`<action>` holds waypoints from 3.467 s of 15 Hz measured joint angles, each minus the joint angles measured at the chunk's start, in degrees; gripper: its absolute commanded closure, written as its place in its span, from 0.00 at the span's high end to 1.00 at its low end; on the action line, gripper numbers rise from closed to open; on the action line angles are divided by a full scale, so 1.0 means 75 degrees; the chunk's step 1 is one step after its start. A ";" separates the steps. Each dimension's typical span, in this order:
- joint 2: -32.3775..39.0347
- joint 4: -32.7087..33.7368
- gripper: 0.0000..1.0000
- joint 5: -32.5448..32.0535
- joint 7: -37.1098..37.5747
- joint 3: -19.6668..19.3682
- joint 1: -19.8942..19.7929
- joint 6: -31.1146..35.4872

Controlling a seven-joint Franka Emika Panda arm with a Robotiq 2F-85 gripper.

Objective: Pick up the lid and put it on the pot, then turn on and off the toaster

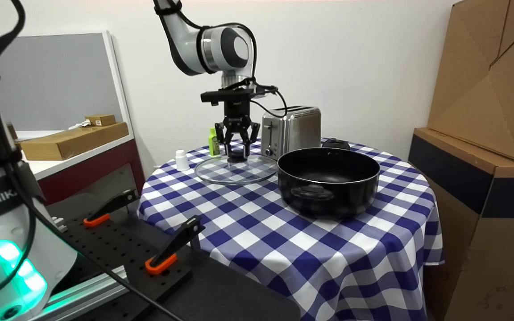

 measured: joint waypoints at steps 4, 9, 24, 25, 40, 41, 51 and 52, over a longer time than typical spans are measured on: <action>-0.1184 -0.0213 0.26 0.0371 -0.0779 0.0183 -0.0091 -0.0714; -0.2563 -0.0349 0.26 0.0600 -0.1240 0.0143 -0.0167 -0.1264; -0.2630 -0.0589 0.26 0.0431 -0.1293 -0.1471 -0.1479 -0.1216; -0.2550 -0.0563 0.26 0.0431 -0.1292 -0.1520 -0.1523 -0.1172; -0.0553 0.0923 0.26 -0.0308 -0.0125 -0.1644 -0.1422 -0.0211; -0.0468 0.1013 0.26 -0.0360 -0.0028 -0.1647 -0.1407 -0.0210; 0.0039 0.1273 0.26 -0.0465 0.0269 -0.1702 -0.1400 -0.0210; 0.0073 0.1284 0.26 -0.0465 0.0270 -0.1703 -0.1401 -0.0208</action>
